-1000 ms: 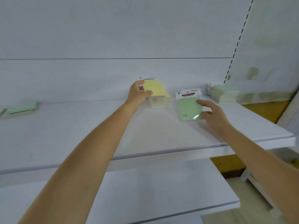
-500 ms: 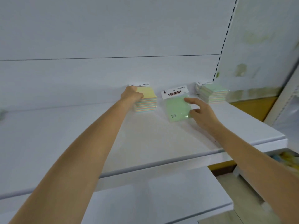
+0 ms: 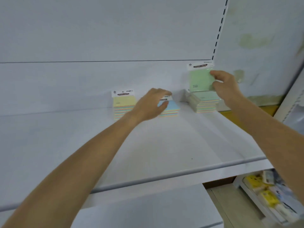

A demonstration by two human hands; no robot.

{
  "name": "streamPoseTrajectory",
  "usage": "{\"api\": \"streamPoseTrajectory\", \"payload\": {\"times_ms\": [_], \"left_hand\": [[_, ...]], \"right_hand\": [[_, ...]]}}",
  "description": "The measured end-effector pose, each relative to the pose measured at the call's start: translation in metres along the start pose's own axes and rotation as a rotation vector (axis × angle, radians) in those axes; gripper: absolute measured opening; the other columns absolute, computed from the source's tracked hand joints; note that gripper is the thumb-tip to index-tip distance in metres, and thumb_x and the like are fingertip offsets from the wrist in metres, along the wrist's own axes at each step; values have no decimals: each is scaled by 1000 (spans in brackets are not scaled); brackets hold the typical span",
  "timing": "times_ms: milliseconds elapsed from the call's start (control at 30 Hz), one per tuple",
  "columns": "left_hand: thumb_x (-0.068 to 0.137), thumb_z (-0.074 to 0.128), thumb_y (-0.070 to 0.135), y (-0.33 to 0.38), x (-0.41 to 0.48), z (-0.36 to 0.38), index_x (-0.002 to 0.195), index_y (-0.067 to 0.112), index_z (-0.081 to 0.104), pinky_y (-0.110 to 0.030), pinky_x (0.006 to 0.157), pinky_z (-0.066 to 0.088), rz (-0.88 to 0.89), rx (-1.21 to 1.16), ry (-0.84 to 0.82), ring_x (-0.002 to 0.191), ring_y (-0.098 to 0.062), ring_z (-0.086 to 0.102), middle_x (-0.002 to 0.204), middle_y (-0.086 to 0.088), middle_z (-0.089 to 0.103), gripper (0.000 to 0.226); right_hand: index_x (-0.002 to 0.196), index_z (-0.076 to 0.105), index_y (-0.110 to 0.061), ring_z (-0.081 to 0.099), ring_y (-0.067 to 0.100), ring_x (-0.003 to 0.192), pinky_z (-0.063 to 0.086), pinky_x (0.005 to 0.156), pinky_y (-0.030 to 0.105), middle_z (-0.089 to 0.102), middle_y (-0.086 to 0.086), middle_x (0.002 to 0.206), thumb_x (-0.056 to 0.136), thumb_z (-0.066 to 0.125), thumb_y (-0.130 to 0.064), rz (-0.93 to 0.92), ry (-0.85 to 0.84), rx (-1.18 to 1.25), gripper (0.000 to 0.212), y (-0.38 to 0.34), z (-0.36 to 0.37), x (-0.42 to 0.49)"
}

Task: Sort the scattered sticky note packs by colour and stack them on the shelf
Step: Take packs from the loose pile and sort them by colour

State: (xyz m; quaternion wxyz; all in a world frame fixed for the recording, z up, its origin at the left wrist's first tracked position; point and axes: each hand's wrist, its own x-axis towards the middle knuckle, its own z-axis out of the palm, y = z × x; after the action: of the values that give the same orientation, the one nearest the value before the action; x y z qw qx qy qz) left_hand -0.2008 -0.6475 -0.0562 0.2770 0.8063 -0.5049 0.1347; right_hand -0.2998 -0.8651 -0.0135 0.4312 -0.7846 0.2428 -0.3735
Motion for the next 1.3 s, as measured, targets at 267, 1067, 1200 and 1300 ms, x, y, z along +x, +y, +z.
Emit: {"api": "streamPoseTrajectory", "payload": {"times_ms": [267, 1067, 1200, 1300], "left_hand": [[93, 46, 37, 41, 19, 77, 132, 16, 48, -27, 110, 25, 0, 50, -335, 132, -19, 40, 141, -2, 49, 44], [92, 42, 44, 36, 5, 62, 133, 29, 46, -29, 106, 34, -150, 226, -241, 133, -12, 41, 140, 7, 51, 44], [95, 40, 37, 18, -33, 16, 137, 25, 42, -29, 104, 35, -192, 321, -195, 134, -14, 40, 143, 4, 48, 43], [96, 38, 36, -4, -79, -26, 139, 25, 39, -28, 104, 34, -271, 382, -159, 136, -15, 37, 146, 4, 43, 44]], "right_hand": [[126, 54, -7, 54, 30, 118, 49, 97, 45, 55, 13, 131, 84, 38, 5, 109, -80, -74, 46, 39, -10, 49], [126, 53, -15, 36, 25, 133, 21, 111, 35, 50, 3, 137, 88, 50, -38, -532, -182, -534, 44, 42, 34, 15], [135, 43, -18, 29, 24, 137, 15, 113, 35, 40, 3, 146, 92, 46, -36, -660, -353, -574, 47, 7, 78, -19], [138, 39, -18, 27, 24, 138, 13, 117, 37, 36, 4, 149, 93, 44, -36, -735, -453, -560, 49, -22, 124, -56]]}}
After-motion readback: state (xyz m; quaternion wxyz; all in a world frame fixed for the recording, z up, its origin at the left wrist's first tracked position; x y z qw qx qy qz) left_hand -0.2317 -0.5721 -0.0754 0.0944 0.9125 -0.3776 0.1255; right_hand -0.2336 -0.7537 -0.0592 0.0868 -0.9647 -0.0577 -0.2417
